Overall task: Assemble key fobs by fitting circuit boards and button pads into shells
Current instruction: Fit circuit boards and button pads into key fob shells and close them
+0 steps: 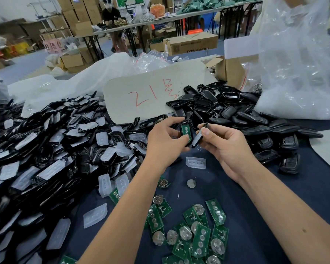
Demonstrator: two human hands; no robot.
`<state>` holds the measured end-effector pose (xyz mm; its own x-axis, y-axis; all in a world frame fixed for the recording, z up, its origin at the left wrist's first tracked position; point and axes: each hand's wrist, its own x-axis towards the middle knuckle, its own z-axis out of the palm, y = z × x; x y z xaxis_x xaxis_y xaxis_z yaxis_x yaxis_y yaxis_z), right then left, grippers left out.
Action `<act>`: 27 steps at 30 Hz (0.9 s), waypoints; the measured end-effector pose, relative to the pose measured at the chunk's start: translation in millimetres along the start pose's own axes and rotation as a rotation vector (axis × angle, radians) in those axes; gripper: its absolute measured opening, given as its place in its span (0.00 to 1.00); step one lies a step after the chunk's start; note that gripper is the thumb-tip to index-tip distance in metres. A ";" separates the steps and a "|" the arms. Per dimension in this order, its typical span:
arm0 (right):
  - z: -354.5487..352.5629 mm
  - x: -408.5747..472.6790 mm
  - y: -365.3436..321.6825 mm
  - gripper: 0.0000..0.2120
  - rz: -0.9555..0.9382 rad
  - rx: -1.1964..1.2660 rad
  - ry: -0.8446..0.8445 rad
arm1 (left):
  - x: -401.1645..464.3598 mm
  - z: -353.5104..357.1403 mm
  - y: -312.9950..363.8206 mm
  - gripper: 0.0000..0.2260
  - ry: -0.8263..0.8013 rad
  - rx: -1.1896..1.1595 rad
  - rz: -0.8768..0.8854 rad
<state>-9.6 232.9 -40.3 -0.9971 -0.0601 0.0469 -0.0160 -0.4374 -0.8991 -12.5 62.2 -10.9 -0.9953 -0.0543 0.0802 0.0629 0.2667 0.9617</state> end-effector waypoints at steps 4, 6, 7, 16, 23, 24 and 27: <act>-0.4 0.6 1.0 0.14 -0.002 -0.003 -0.005 | -0.2 0.5 0.6 0.20 0.006 -0.001 0.001; -0.6 1.0 1.2 0.15 -0.002 -0.003 -0.003 | -1.0 0.3 1.4 0.20 -0.001 0.002 0.003; -0.7 1.0 1.2 0.15 -0.003 -0.005 0.001 | -1.4 0.4 2.1 0.20 -0.004 0.007 0.003; 1.8 -1.3 -0.3 0.16 -0.035 -0.111 0.119 | -6.1 5.6 9.2 0.10 0.013 0.159 0.151; 1.4 -2.6 -0.7 0.08 -0.029 -0.157 0.203 | -9.3 9.9 11.4 0.05 -0.046 0.239 0.220; 2.0 -2.5 -1.0 0.08 -0.034 -0.157 0.206 | -10.2 10.2 11.8 0.06 -0.057 0.258 0.237; 2.9 -2.9 -2.2 0.15 -0.050 -0.156 0.201 | -11.4 9.0 13.5 0.03 -0.088 0.274 0.272</act>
<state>-6.4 231.4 -37.2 -0.9893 0.1442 0.0199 -0.0616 -0.2909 -0.9548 -0.9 75.1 -1.2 -0.9484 0.1332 0.2879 0.3148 0.5074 0.8021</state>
